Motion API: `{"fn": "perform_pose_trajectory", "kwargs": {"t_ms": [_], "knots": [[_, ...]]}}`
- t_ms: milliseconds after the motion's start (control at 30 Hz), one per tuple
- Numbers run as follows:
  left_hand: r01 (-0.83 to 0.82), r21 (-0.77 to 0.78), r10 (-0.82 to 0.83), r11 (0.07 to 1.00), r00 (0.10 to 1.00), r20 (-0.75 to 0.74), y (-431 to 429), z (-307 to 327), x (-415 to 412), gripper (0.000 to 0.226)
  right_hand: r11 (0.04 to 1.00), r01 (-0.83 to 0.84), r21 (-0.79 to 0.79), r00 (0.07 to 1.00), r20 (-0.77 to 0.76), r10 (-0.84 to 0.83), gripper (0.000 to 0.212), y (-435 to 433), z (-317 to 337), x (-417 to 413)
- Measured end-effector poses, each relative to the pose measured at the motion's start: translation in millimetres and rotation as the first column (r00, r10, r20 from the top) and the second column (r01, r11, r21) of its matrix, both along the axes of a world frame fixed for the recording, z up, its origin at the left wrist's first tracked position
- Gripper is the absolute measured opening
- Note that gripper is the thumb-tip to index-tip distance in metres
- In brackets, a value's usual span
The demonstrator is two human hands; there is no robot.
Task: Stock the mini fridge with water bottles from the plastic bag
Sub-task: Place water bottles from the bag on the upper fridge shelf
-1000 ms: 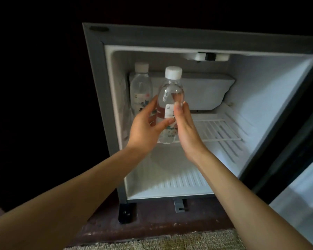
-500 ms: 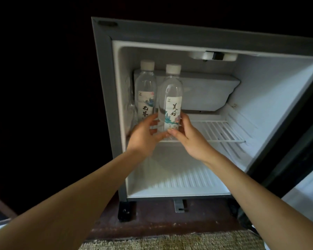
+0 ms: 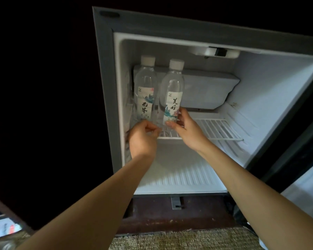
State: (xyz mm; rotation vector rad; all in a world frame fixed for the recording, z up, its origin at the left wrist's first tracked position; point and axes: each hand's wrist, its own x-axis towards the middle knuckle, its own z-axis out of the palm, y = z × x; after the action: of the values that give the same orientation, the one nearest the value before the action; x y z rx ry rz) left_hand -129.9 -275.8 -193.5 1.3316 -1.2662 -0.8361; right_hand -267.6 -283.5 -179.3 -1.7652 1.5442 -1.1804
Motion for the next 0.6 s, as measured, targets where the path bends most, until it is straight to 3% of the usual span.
{"fn": "perform_pose_trajectory", "kwargs": {"t_ms": [333, 500, 600], "knots": [[-0.129, 0.064, 0.121, 0.990, 0.986, 0.114, -2, 6, -12, 0.018, 1.000, 0.003, 0.006, 1.000, -0.011, -0.003, 0.045, -12, 2, 5], [-0.075, 0.103, 0.056, 0.992, 0.983, 0.175, -4, 10, -8, 0.022, 1.000, -0.011, 0.022, 0.999, 0.035, 0.010, 0.045, -14, 2, 5], [-0.022, 0.112, 0.004, 0.994, 0.986, 0.165, -4, 11, -5, 0.024, 1.000, 0.001, 0.012, 1.000, -0.024, -0.001, 0.052, -14, -1, 4]]}}
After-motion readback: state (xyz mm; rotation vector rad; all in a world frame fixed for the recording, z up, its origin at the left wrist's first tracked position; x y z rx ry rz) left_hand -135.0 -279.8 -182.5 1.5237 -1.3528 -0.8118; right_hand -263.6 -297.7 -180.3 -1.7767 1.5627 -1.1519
